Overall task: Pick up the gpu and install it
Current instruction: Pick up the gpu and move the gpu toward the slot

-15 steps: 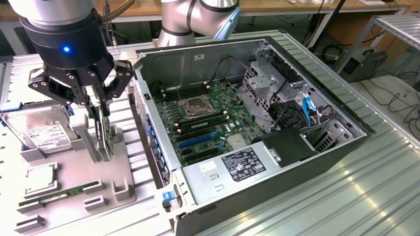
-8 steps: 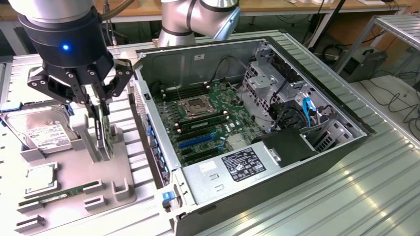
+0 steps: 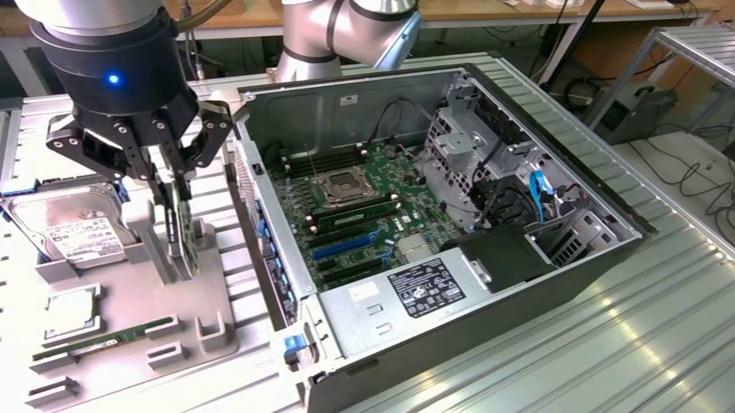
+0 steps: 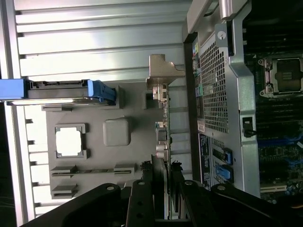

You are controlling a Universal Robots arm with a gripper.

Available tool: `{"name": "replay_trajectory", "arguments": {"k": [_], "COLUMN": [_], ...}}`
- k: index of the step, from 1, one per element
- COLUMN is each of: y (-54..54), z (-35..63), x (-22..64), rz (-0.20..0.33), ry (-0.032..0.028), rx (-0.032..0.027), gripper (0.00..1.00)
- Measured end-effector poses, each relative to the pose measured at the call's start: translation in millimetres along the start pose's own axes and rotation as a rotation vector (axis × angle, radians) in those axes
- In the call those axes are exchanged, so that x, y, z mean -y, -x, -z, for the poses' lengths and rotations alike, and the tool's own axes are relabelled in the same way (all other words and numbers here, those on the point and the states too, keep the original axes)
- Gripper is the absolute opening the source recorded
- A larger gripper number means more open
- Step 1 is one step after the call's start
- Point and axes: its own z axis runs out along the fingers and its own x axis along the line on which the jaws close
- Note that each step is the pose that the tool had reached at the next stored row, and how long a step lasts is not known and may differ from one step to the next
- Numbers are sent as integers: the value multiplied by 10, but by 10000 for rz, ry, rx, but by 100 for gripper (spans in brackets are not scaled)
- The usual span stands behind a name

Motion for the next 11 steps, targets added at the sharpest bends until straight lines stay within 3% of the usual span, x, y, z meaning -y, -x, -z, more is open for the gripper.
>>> {"name": "replay_trajectory", "arguments": {"k": [11], "y": [1], "z": [45], "x": [-2], "rz": [0], "ry": [1], "rx": [1], "gripper": [27]}}
